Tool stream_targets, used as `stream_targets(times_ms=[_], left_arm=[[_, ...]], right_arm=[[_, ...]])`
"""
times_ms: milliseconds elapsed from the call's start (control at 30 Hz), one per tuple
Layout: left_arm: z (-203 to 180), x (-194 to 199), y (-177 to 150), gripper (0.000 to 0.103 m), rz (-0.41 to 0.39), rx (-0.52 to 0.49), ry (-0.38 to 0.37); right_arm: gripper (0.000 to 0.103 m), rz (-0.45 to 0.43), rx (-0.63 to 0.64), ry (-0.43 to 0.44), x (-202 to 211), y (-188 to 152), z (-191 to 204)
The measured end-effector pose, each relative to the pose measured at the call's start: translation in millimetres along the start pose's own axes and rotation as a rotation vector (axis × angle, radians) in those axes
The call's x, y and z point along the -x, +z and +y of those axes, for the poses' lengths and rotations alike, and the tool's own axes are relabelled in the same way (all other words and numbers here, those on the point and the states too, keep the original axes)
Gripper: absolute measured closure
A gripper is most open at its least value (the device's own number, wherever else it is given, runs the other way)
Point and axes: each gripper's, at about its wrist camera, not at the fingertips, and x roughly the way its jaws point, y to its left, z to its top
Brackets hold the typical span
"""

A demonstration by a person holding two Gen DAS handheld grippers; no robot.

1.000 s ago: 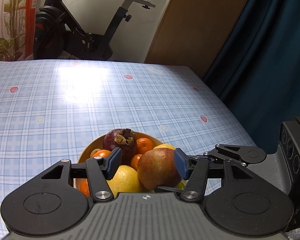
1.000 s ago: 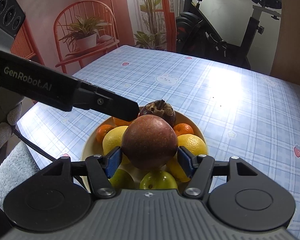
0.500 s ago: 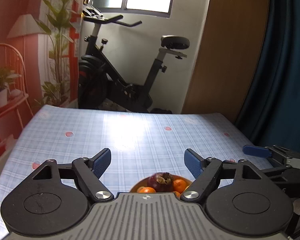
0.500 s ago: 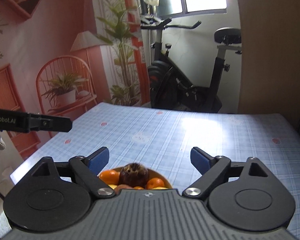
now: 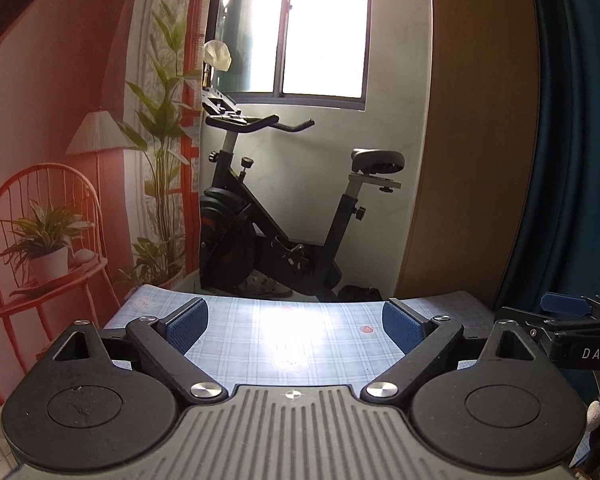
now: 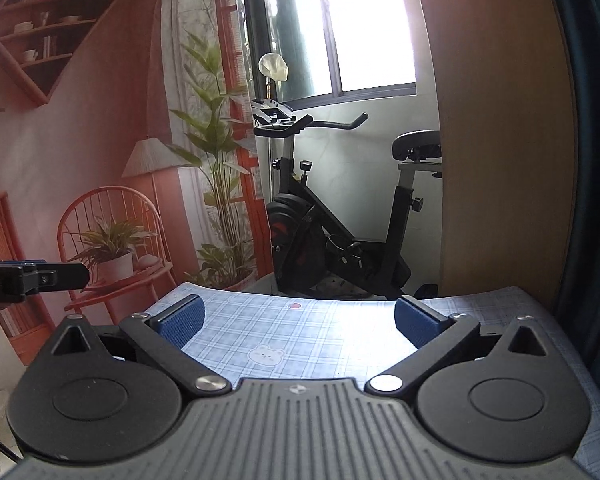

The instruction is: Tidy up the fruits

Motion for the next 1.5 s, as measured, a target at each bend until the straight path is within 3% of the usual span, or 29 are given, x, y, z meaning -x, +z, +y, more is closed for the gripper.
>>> stream_targets(times_ms=[200, 733, 1500], left_arm=[[1, 14, 1, 0.007, -0.019, 0.021, -0.016], [-8, 33, 5, 0.005, -0.047, -0.009, 0.026], [-10, 37, 9, 0.004, -0.039, -0.002, 0.031]], right_arm=[[0.0, 0.0, -0.001, -0.004, 9, 7, 5], [0.0, -0.019, -0.002, -0.031, 26, 11, 7], [0.0, -0.016, -0.009, -0.038, 29, 15, 8]])
